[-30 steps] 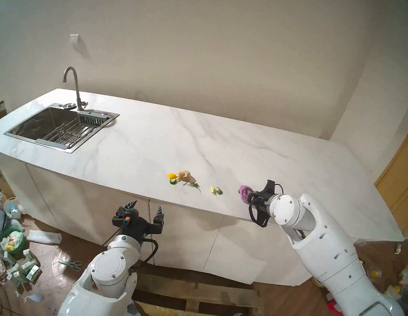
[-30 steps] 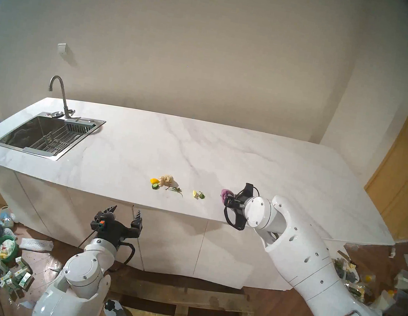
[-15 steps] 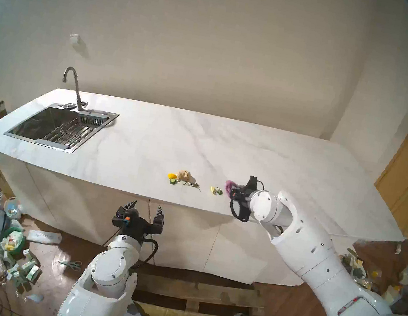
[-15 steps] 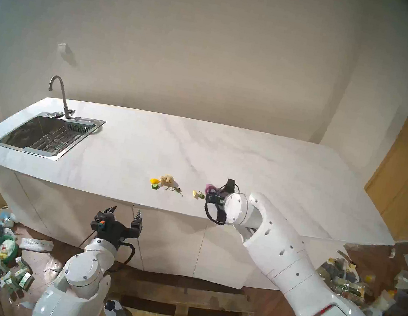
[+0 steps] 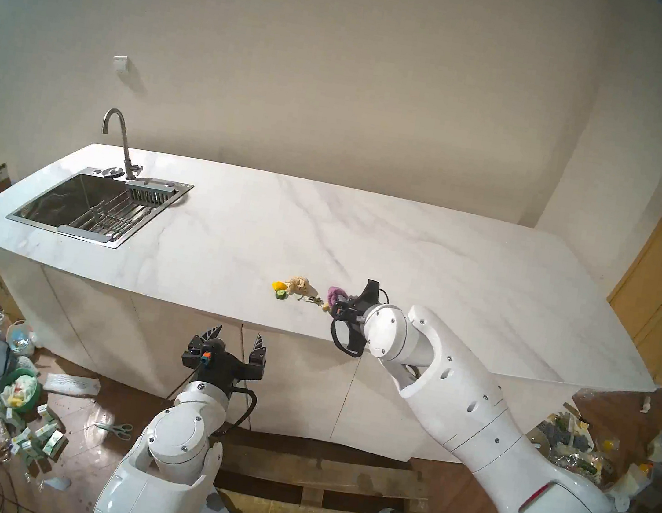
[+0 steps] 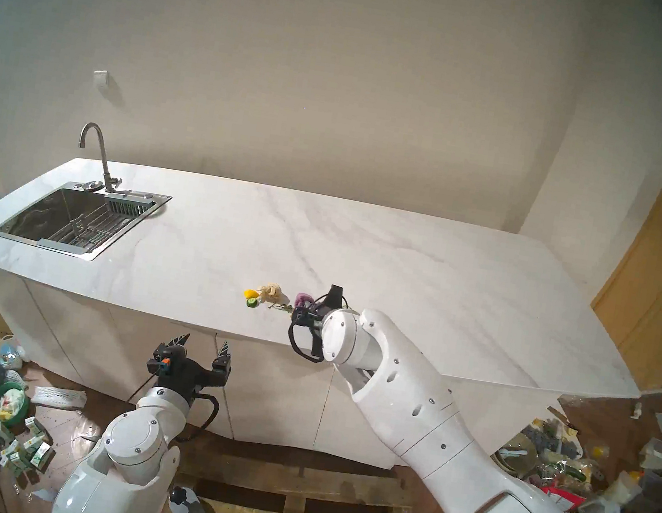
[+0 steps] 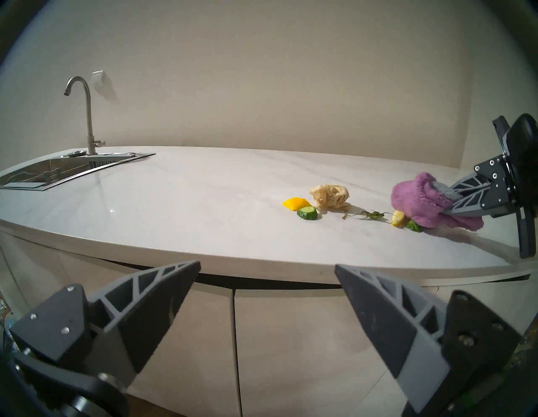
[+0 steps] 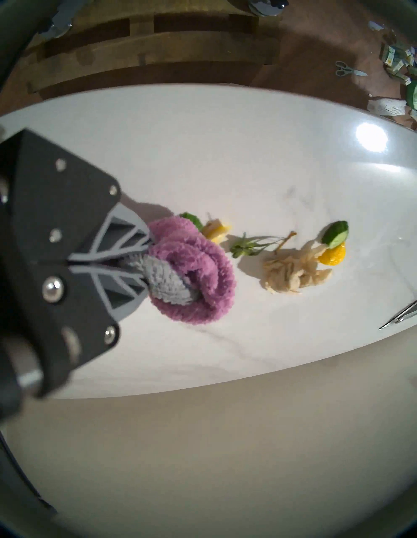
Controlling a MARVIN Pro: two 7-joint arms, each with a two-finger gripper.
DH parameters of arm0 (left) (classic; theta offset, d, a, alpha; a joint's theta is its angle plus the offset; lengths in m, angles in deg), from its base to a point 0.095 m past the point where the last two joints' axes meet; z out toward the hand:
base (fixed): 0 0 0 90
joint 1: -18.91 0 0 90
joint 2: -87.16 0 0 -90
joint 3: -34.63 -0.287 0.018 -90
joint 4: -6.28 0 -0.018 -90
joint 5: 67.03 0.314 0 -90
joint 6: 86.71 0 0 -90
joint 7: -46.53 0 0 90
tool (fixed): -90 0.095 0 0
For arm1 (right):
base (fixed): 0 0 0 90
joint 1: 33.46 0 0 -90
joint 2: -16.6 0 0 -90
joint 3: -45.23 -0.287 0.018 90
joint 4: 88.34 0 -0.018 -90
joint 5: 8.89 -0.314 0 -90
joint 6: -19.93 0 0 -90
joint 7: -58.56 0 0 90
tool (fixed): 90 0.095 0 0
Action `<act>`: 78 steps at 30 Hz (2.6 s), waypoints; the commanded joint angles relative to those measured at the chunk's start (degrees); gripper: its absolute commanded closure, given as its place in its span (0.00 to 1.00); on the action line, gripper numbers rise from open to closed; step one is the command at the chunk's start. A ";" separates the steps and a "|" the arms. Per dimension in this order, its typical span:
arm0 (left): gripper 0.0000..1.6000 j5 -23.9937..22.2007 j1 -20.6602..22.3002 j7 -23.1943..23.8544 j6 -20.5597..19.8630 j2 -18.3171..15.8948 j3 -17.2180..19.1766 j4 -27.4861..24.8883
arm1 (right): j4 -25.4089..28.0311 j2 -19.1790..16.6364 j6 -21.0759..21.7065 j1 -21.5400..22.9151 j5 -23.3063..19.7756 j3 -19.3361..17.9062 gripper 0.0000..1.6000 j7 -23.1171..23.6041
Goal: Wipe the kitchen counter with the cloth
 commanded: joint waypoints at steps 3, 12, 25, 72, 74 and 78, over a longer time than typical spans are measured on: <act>0.00 -0.01 0.39 0.10 0.39 0.03 -0.11 -1.44 | -2.18 7.75 2.73 4.61 0.11 2.72 1.00 -3.59; 0.00 -0.02 0.43 0.09 0.39 0.02 -0.12 -1.36 | -0.04 3.85 2.92 7.30 0.20 -3.19 1.00 -4.74; 0.00 -0.03 0.39 0.08 0.39 0.00 -0.13 -1.44 | 1.69 -5.71 2.16 4.66 1.94 -10.18 1.00 -1.64; 0.00 -0.10 0.28 0.06 0.35 -0.07 -0.17 -1.63 | -6.12 -5.56 -6.23 6.73 9.31 1.70 1.00 1.81; 0.00 -0.10 0.29 0.06 0.35 -0.07 -0.17 -1.63 | -5.01 -4.72 -5.72 5.91 8.44 1.72 1.00 2.77; 0.00 -0.09 0.31 0.05 0.36 -0.07 -0.17 -1.58 | -4.03 -2.04 -4.64 4.81 7.84 2.64 1.00 3.55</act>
